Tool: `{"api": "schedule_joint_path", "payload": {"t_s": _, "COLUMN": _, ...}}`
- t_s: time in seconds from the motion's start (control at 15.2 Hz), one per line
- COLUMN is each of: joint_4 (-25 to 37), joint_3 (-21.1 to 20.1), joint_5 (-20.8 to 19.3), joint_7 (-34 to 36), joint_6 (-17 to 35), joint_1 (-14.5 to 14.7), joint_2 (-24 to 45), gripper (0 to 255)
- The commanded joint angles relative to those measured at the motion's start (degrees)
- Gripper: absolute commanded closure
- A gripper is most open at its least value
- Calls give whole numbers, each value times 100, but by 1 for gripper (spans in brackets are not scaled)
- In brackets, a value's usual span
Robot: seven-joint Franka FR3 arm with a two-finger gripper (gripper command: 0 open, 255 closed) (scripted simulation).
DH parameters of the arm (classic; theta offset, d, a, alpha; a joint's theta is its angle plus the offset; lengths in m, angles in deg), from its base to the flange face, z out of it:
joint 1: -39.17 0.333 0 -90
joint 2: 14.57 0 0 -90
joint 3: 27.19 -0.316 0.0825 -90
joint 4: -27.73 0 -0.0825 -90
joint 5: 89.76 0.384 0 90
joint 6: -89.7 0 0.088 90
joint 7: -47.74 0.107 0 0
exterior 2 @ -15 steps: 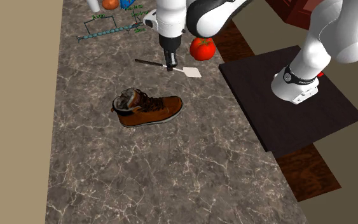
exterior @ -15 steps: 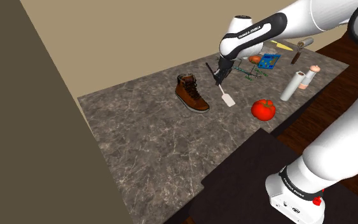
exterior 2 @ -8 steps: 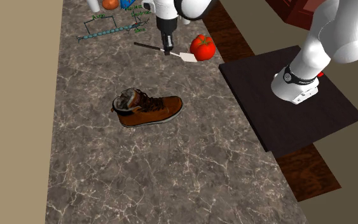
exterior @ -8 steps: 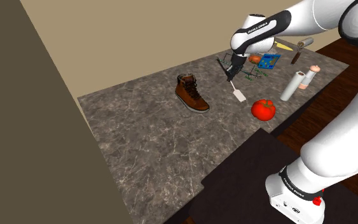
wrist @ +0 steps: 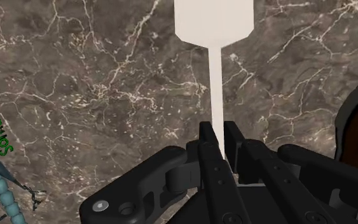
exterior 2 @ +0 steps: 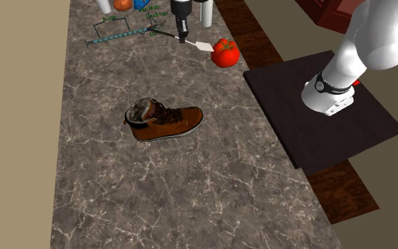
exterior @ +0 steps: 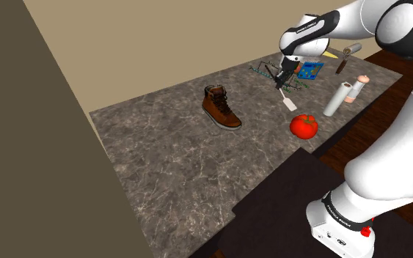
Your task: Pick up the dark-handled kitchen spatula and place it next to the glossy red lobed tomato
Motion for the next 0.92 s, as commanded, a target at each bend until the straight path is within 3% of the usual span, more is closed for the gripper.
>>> {"api": "schedule_joint_path", "payload": {"t_s": 0.0, "joint_4": 306, "joint_3": 64, "joint_5": 59, "joint_7": -268, "joint_6": -120, "joint_1": -174, "joint_2": 198, "gripper": 255}}
{"api": "schedule_joint_path", "payload": {"t_s": 0.33, "joint_4": 1127, "joint_3": 181, "joint_5": 191, "joint_7": -822, "joint_6": -435, "joint_1": -589, "joint_2": 736, "gripper": 255}}
{"api": "schedule_joint_path", "payload": {"t_s": 0.86, "joint_4": 952, "joint_3": 145, "joint_5": 257, "joint_7": -880, "joint_6": 52, "joint_1": -610, "joint_2": 1050, "gripper": 255}}
